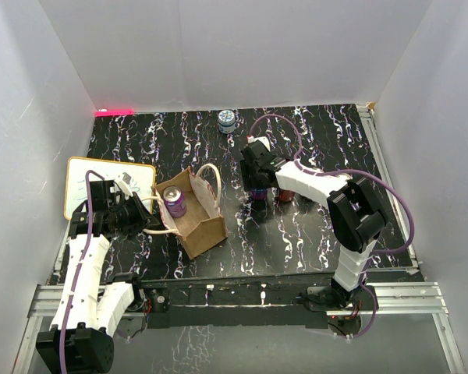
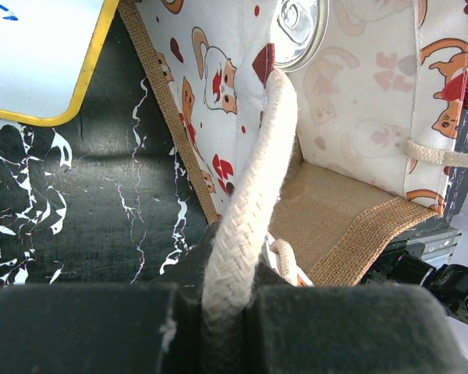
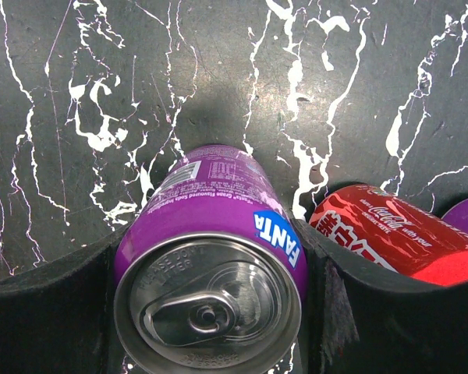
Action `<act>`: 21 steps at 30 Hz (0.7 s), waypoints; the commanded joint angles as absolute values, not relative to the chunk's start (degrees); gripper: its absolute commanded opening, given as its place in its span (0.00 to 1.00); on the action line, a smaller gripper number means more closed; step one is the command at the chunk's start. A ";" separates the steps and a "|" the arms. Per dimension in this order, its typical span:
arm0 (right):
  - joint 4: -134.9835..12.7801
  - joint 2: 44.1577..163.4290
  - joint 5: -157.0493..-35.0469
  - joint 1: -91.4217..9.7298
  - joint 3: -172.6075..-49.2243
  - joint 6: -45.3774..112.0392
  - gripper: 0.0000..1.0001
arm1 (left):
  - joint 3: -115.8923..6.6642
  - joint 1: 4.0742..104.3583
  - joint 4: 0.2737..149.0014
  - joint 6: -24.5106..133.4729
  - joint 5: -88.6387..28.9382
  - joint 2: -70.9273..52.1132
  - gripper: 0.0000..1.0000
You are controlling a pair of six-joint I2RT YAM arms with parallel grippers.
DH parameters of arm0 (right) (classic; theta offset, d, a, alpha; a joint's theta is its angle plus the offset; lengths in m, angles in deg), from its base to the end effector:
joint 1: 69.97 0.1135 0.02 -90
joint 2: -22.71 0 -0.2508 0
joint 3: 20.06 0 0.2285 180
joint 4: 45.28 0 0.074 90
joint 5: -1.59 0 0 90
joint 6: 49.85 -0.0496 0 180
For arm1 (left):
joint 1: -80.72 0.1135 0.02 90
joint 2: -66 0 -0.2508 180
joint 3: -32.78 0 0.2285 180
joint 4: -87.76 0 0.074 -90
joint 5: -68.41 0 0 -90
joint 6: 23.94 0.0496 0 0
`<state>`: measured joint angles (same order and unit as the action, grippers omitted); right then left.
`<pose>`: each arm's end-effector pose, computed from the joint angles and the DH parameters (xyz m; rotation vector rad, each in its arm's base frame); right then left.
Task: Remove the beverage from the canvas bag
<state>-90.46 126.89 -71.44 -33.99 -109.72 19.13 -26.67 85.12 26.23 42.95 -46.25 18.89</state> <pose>0.3030 0.2021 0.1945 -0.2290 2.5321 -0.0049 0.1515 -0.0091 0.2560 -0.3853 2.4036 -0.6700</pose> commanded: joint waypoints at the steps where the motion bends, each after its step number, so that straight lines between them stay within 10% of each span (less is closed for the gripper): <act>1: -88.06 123.13 -70.35 -33.99 -110.91 19.54 0.71 | -26.63 85.63 25.86 43.12 -47.31 18.76 0.00; 21: -83.25 97.31 -85.35 -28.46 -89.86 11.42 0.89 | -26.56 85.73 25.97 42.95 -47.31 19.02 0.00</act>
<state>-88.01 101.15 -80.79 -30.23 -95.36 15.11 -26.67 85.38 26.23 42.95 -46.28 18.80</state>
